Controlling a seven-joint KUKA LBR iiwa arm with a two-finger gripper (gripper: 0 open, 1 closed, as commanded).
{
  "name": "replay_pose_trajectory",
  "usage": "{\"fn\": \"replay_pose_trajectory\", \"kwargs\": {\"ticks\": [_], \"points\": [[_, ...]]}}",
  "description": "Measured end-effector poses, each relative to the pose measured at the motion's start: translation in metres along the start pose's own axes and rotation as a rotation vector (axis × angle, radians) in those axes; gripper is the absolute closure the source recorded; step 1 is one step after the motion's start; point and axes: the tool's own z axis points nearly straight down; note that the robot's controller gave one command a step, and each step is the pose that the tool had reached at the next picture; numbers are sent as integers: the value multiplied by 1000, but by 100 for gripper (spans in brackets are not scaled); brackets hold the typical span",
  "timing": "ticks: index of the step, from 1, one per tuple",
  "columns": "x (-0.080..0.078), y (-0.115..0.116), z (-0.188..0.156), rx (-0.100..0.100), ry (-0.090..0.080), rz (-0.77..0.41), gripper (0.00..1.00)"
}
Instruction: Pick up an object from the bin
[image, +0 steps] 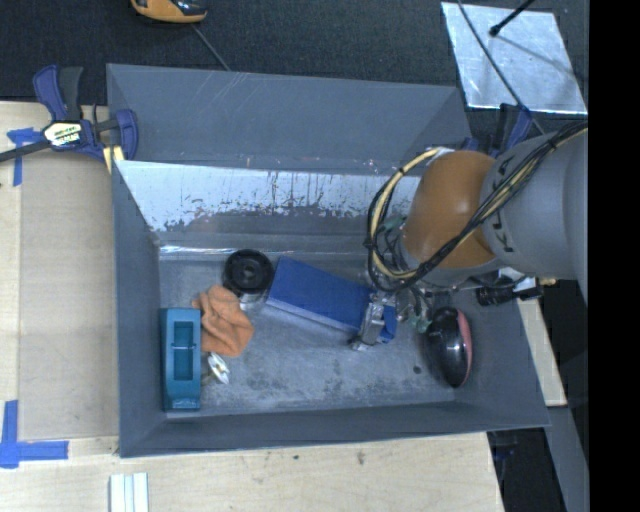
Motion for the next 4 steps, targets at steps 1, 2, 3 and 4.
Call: {"fn": "replay_pose_trajectory", "kwargs": {"ticks": [1,2,3,4], "points": [[0,0,0,0,0,0,100],[2,0,-5,1,4,0,100],[3,-1,-23,2,11,-1,100],[2,-1,-43,2,8,-1,100]]}}
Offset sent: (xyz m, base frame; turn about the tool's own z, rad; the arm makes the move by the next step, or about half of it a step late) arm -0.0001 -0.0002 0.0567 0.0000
